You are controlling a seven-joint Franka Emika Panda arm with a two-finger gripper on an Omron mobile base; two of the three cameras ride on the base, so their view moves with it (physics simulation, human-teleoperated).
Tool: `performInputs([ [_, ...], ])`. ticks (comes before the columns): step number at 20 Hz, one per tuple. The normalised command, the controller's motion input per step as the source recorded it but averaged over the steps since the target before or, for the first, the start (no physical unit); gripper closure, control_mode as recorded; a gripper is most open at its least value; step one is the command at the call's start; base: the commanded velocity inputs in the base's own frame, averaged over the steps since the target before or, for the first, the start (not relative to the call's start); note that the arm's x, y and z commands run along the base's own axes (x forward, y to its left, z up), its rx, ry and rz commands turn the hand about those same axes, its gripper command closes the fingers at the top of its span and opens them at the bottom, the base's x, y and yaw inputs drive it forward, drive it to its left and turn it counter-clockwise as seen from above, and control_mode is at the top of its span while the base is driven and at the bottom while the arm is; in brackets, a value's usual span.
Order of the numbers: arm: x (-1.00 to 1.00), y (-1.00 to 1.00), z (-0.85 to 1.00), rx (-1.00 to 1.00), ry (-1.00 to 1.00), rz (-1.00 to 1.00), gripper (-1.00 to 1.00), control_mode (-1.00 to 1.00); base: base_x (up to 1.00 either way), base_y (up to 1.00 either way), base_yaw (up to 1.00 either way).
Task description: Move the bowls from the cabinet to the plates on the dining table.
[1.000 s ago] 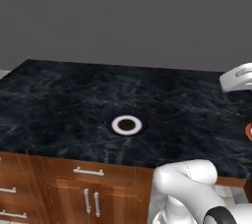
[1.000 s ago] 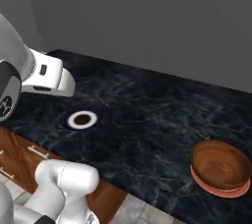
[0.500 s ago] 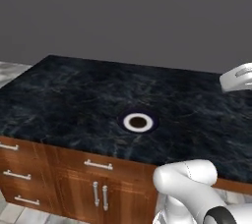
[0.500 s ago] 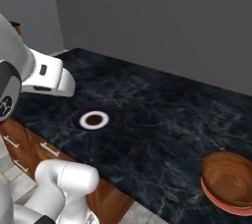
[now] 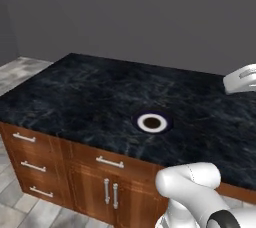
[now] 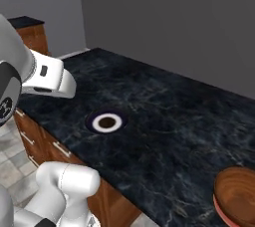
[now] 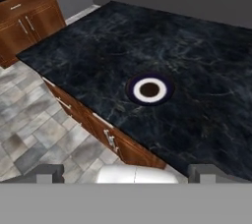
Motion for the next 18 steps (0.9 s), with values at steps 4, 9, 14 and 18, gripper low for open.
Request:
performInputs([
  [4, 0.00, 0.00, 0.00, 0.00, 0.00, 0.00, -1.00, 1.00, 0.00, 0.00, 0.25],
  [9, 0.00, 0.00, 0.00, 0.00, 0.00, 0.00, -1.00, 1.00, 0.00, 0.00, 0.25],
  [14, 0.00, 0.00, 0.00, 0.00, 0.00, 0.00, -1.00, 1.00, 0.00, 0.00, 0.25],
  [18, 0.00, 0.00, 0.00, 0.00, 0.00, 0.00, -1.00, 1.00, 0.00, 0.00, 0.25],
])
